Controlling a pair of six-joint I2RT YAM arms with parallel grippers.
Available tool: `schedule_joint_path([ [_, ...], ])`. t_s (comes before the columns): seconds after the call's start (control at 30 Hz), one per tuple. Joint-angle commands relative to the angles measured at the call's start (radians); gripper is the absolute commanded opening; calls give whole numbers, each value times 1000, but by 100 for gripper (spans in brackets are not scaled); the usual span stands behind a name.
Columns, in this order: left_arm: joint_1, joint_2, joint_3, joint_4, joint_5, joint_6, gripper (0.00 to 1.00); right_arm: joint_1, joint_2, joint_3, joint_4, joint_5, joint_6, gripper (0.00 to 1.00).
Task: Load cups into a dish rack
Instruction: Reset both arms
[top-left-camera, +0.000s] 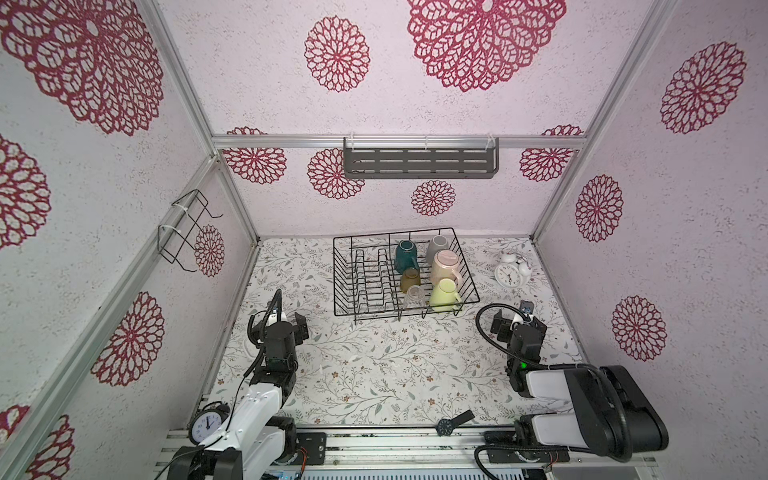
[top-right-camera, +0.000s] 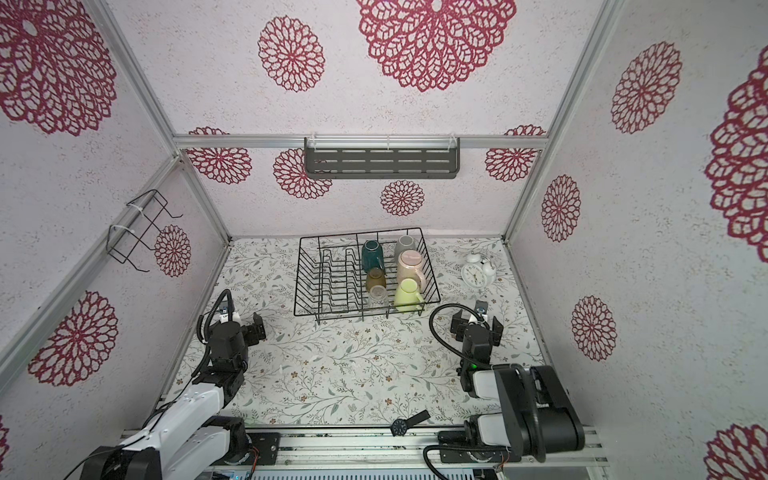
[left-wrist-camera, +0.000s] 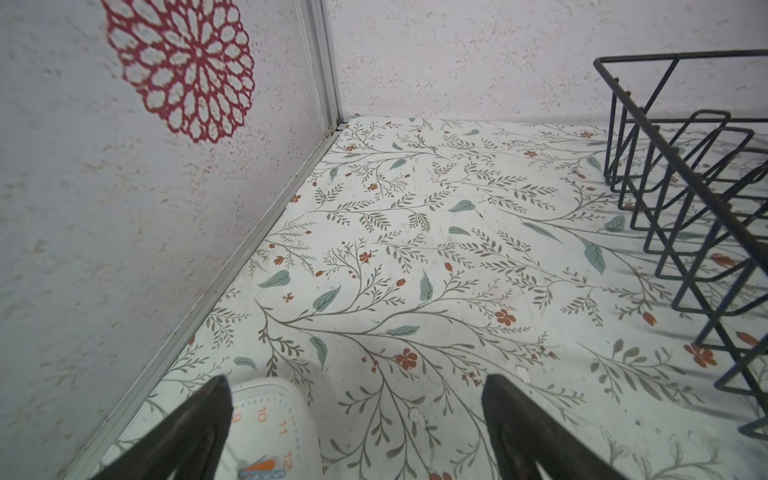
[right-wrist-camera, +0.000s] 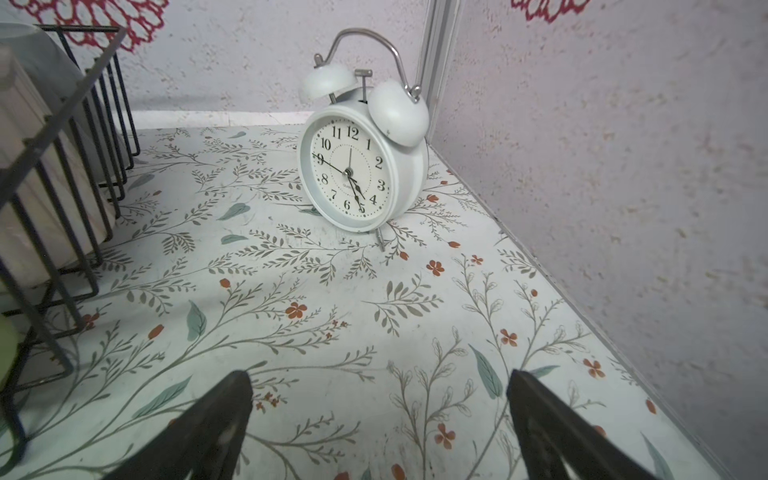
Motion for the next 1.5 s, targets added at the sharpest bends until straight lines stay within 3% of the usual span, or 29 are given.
schedule_joint_path([
  [0.0,21,67,-3,221,85,80,97,-77,138,19,289,-102,15,99],
  [0.07,34,118,31,216,105,79,97,-87,96,46,171,-107,39,99],
  [0.2,58,204,75,243,171,94,97,-78,119,64,177,-84,24,99],
  [0.37,103,359,84,477,352,78,97,-59,120,77,153,-47,15,99],
  [0.43,108,451,111,516,322,84,97,-55,120,80,145,-38,12,99],
  [0.53,153,567,80,727,306,26,97,-54,120,80,145,-38,11,99],
  [0.57,159,567,78,731,315,18,97,-54,119,81,144,-38,11,99],
  [0.67,177,540,158,522,389,27,97,-54,119,82,144,-37,11,99],
  [1.47,199,549,163,526,425,8,97,-38,125,91,133,-16,-2,99],
])
